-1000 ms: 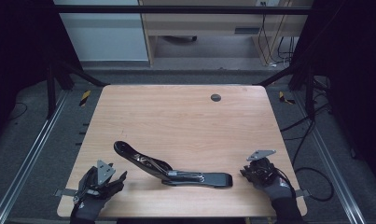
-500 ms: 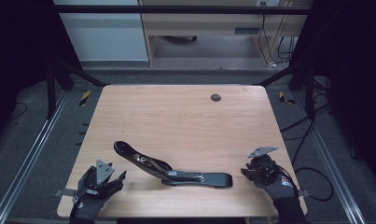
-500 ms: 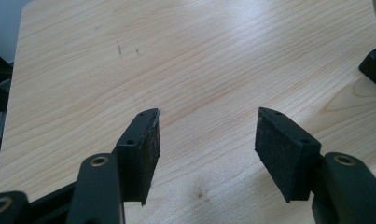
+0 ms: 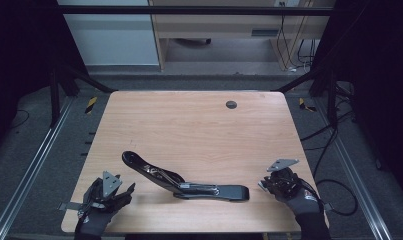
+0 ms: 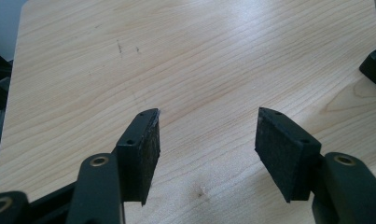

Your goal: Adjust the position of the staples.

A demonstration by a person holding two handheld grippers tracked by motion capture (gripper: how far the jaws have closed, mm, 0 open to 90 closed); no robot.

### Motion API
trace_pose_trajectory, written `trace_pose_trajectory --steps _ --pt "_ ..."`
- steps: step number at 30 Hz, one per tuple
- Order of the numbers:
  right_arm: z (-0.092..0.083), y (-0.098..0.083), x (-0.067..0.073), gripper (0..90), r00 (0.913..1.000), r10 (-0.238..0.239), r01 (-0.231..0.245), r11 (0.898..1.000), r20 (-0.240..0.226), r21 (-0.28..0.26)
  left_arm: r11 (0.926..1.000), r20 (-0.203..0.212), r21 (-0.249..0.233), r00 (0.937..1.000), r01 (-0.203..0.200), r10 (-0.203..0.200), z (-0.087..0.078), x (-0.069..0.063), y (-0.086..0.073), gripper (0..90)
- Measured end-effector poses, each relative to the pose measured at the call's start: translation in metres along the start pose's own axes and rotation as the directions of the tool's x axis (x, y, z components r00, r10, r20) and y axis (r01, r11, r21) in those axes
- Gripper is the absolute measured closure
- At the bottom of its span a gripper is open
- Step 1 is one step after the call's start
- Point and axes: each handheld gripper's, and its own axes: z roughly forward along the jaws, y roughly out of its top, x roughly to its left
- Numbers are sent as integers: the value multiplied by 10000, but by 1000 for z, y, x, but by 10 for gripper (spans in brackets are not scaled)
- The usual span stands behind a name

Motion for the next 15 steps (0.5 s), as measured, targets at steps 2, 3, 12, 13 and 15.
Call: trace_pose_trajectory --steps 2,3,12,13,15 --pt "2 -1 0 777 9999 97 -97 9999 -99 82 10000 -2 1 10000 -1 1 0 0 0 397" --pt "3 -1 0 776 9998 157 -154 9997 -154 172 10000 -2 7 10000 -8 8 0 0 0 397" --pt "5 0 1 740 9998 184 -184 9997 -14 -134 10000 6 34 10000 -11 11 0 0 0 397" --pt "5 -1 1 745 9997 250 -250 9997 -30 -76 10000 -6 20 10000 -15 15 0 -1 0 397" --pt "6 -1 -1 745 9993 368 -368 9993 -23 -54 10000 -14 27 10000 -54 54 0 -1 0 397"
